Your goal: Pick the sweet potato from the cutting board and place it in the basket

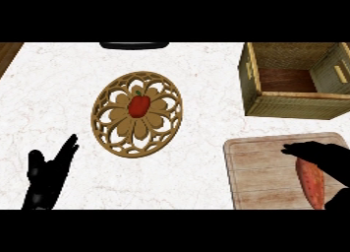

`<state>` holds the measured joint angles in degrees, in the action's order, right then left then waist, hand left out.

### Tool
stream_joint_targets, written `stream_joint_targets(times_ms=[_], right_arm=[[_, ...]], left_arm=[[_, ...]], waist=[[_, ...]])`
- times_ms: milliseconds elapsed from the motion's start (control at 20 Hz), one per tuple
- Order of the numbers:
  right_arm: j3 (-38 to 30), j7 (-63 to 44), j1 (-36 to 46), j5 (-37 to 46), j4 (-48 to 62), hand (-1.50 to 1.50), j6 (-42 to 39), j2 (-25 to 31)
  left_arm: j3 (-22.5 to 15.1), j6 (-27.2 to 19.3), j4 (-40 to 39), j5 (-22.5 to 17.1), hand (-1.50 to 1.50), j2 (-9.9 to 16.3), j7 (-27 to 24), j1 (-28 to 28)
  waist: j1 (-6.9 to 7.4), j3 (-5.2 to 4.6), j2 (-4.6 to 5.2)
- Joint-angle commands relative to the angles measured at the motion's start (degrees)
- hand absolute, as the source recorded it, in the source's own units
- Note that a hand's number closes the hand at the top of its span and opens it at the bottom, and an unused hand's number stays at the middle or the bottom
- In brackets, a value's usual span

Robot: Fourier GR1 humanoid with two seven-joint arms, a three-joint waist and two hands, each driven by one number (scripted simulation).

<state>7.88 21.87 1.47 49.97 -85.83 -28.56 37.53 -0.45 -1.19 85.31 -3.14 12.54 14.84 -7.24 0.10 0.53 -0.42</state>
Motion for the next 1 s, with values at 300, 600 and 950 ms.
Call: stream_joint_targets(times_ms=[300,600,950], right_arm=[[3.2,6.9,-1.8,9.0,3.5,1.50,13.1,-0.8],[1.6,8.7,-2.8,9.6,3.5,1.50,15.3,-2.6],[6.8,-30.1,5.0,16.3,-8.9,1.50,4.2,-24.2]], left_arm=[[1.4,3.7,-3.1,-1.1,0.00,0.9,-2.3,-4.2],[1.5,2.6,-2.3,-0.1,0.00,-0.8,-1.4,-4.1],[1.3,2.0,-1.7,0.1,0.00,-0.5,1.4,-2.4]], waist=[[0.13,-0.50,0.41],[-0.12,-0.53,0.37],[0.32,-1.02,-0.17]])
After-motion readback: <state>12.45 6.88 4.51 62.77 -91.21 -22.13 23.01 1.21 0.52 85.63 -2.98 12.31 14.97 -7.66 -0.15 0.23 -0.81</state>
